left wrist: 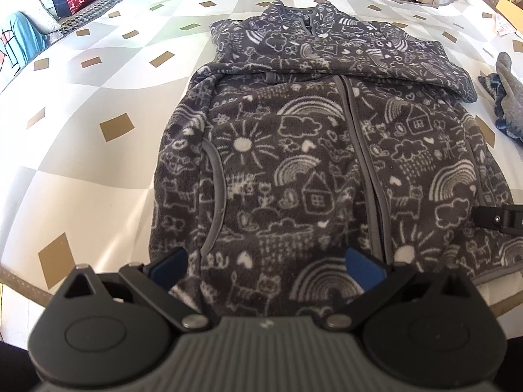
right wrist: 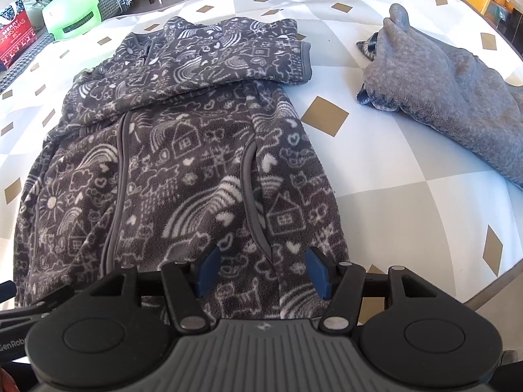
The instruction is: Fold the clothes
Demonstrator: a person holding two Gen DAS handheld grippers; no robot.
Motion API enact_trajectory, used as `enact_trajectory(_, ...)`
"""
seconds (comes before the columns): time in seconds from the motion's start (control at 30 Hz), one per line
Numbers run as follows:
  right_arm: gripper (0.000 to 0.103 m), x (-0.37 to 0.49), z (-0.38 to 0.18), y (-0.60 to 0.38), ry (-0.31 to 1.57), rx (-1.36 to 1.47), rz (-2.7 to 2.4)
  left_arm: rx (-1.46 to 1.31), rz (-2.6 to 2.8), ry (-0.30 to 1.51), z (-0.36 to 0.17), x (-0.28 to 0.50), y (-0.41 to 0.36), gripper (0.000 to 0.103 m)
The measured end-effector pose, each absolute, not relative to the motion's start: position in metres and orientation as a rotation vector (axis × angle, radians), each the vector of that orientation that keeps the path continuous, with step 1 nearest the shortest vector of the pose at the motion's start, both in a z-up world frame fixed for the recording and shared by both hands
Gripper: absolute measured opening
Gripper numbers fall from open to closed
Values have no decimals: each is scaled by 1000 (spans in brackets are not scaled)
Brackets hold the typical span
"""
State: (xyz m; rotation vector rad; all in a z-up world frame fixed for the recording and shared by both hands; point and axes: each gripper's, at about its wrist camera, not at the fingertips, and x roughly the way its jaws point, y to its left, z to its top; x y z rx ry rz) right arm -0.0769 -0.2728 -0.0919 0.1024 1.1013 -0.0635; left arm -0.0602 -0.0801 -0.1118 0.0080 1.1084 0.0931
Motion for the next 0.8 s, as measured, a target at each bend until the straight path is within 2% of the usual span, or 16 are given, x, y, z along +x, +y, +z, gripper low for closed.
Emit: enact_trajectory(0.8,56,-99,-66,-261,1071,151,23,-61,61,1151,-89,-84,-97,103)
